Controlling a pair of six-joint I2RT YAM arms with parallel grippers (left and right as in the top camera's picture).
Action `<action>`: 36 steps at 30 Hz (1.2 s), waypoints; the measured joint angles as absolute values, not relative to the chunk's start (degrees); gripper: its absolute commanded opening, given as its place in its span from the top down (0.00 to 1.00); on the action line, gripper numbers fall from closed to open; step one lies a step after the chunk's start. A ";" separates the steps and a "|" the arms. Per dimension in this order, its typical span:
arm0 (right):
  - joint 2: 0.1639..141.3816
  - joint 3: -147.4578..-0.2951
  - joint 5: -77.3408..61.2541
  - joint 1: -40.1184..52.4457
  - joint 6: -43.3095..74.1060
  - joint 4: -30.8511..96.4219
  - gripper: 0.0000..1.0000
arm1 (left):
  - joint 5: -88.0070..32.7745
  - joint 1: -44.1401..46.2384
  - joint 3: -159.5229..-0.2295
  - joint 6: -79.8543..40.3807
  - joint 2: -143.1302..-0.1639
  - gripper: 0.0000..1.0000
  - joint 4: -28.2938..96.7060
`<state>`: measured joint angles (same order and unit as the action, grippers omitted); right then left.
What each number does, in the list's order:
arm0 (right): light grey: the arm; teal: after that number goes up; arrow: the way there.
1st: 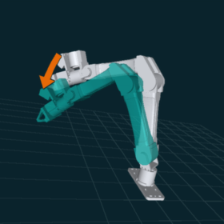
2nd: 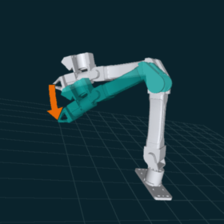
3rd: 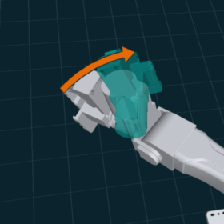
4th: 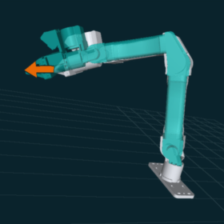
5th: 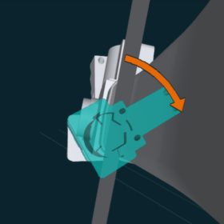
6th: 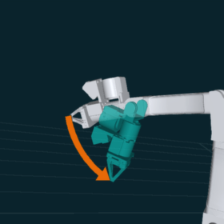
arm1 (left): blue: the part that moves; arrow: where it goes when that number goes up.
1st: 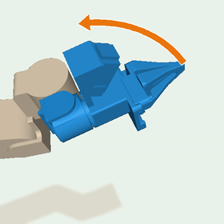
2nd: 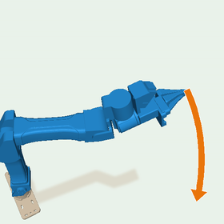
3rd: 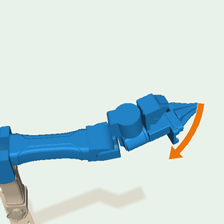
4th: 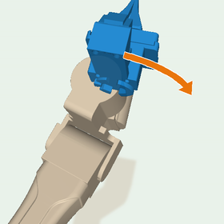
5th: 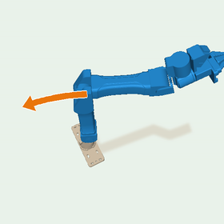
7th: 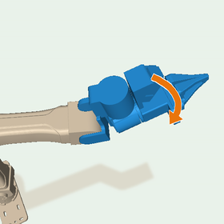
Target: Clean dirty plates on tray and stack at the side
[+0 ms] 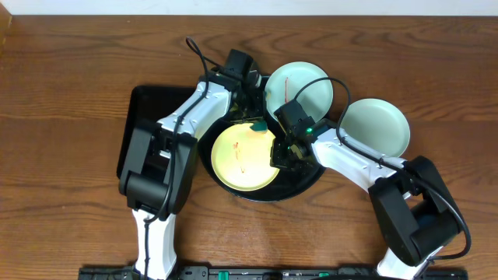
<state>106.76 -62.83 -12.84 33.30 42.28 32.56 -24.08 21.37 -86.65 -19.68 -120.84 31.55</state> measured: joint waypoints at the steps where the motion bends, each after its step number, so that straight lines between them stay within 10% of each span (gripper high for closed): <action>1: 106.76 -62.83 -12.84 33.30 42.28 32.56 0.99 | -23.55 21.19 -86.65 -19.70 -120.33 0.93 31.53; 21: 106.76 -62.83 -13.06 33.30 42.02 32.84 0.99 | -7.66 14.72 -85.36 -16.84 -101.14 0.92 56.51; 36: 106.78 -62.83 -13.13 33.30 41.85 32.60 0.99 | -4.05 18.92 -65.21 -16.88 -101.14 0.92 37.47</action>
<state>106.78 -62.83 -13.13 33.30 41.85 32.60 -4.05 18.92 -65.21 -16.88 -101.14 37.47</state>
